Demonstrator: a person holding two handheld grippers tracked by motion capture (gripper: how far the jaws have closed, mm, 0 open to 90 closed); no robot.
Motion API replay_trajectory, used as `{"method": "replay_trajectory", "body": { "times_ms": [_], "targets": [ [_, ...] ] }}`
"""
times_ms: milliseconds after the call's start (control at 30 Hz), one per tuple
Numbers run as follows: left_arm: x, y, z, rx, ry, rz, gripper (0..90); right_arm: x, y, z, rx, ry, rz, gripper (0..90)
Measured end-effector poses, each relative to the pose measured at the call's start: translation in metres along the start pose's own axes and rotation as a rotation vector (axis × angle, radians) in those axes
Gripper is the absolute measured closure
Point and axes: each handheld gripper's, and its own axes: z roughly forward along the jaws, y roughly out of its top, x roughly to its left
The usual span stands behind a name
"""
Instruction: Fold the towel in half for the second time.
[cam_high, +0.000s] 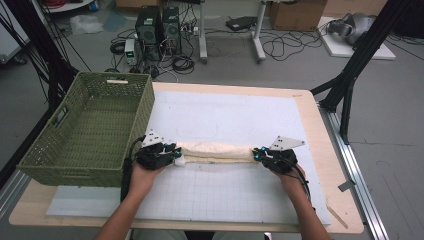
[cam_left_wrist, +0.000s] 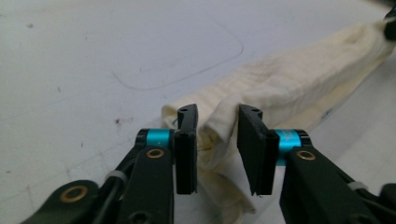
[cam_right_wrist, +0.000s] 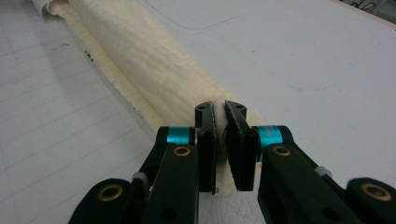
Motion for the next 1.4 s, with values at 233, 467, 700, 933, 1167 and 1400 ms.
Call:
{"method": "replay_trajectory", "body": {
  "times_ms": [233, 467, 700, 933, 1167, 1400],
  "targets": [
    [-0.007, 0.025, -0.007, -0.077, -0.064, -0.027, 67.2, 0.001, 0.000, 0.000, 0.004, -0.003, -0.003, 83.4],
    [-0.012, 0.012, 0.009, 0.021, -0.077, 0.015, 78.8, 0.001, 0.001, -0.001, -0.001, -0.007, 0.003, 83.2],
    [-0.013, 0.001, 0.025, 0.119, -0.021, 0.054, 81.6, 0.002, 0.001, 0.000, 0.003, -0.007, 0.000, 83.0],
    [-0.014, -0.002, 0.032, 0.155, 0.002, 0.068, 82.2, -0.001, 0.001, -0.004, -0.019, -0.014, 0.071, 62.2],
    [-0.013, -0.002, 0.033, 0.155, 0.003, 0.066, 82.1, -0.011, 0.019, -0.032, -0.163, -0.006, 0.211, 47.1],
    [-0.013, -0.003, 0.033, 0.152, 0.001, 0.056, 82.1, -0.001, 0.028, -0.005, -0.011, 0.053, 0.194, 57.1]
  ]
}}
